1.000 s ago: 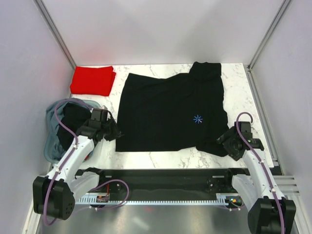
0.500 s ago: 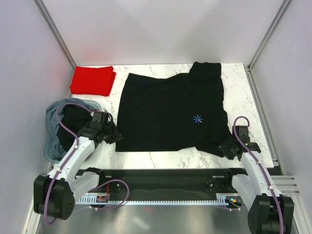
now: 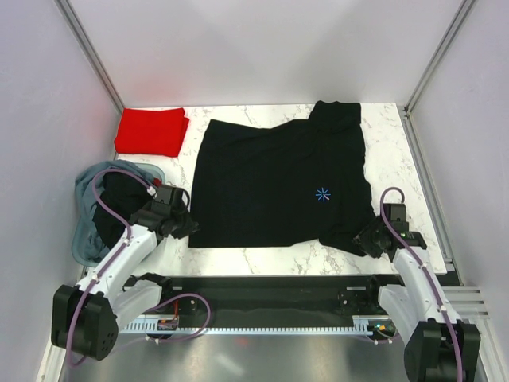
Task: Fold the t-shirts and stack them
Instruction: Fold the tshirt
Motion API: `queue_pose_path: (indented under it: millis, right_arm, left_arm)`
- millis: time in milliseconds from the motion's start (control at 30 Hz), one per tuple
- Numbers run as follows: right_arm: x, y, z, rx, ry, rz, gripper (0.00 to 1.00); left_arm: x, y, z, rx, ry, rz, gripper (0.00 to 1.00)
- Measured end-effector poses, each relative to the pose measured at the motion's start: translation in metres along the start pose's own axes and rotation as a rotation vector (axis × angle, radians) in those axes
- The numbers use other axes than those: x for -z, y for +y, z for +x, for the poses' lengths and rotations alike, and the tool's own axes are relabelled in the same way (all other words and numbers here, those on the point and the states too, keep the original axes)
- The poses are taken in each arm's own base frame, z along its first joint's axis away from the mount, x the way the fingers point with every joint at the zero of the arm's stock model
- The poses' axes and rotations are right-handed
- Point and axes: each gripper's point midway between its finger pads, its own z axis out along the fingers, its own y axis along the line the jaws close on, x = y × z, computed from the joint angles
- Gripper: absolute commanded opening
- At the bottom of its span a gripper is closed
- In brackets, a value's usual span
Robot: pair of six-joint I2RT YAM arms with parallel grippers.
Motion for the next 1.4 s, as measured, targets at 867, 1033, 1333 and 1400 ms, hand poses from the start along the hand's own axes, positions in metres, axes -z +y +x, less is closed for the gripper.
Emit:
queue_pose_path:
  millis: [867, 1033, 1333, 1400]
  right_arm:
    - [-0.002, 0.009, 0.010, -0.001, 0.108, 0.034, 0.66]
    - [-0.009, 0.010, 0.006, 0.007, 0.093, 0.033, 0.30]
    - [0.009, 0.017, 0.018, 0.043, 0.098, -0.027, 0.00]
    - [0.022, 0.024, 0.015, 0.048, 0.090, -0.053, 0.00]
  left_arm:
    - [0.002, 0.000, 0.000, 0.003, -0.018, -0.011, 0.30]
    - [-0.001, 0.003, 0.000, 0.005, -0.016, -0.031, 0.30]
    - [-0.001, -0.001, 0.010, 0.006, -0.008, -0.048, 0.30]
    - [-0.002, 0.000, 0.017, -0.004, 0.012, -0.064, 0.30]
